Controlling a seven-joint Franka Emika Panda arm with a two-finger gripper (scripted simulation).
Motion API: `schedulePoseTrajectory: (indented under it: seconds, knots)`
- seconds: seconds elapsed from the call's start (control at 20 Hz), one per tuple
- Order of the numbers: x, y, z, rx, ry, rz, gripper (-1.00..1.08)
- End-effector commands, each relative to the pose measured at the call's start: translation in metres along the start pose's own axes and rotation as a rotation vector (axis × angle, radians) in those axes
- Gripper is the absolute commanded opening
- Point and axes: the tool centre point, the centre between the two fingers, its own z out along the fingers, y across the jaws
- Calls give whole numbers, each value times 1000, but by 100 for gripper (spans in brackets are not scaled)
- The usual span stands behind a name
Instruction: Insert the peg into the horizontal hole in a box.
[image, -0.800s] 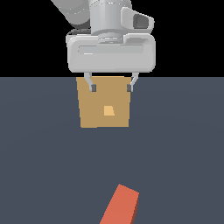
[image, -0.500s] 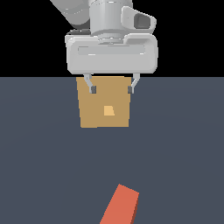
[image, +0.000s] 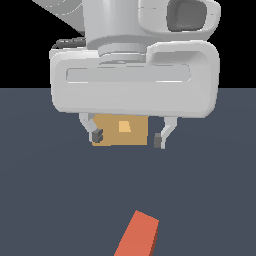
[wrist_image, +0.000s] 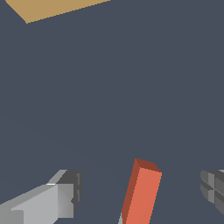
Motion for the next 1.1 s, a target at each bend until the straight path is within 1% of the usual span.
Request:
schedulePoseTrajectory:
  seconds: [0.0,0.1,0.25,0.35,0.5,0.7,1.05]
  knots:
    - [-45,3,15,1,-2,64,100]
    - [-79,5,27,2,-3,112,100]
    - [-120,4,40,3,-3,170,100]
    - [-140,3,47,3,-3,200,100]
    - [-163,1,55,4,-2,233,100]
    - [-178,0,60,4,-1,254,100]
    - [-178,-1,66,5,-2,255,100]
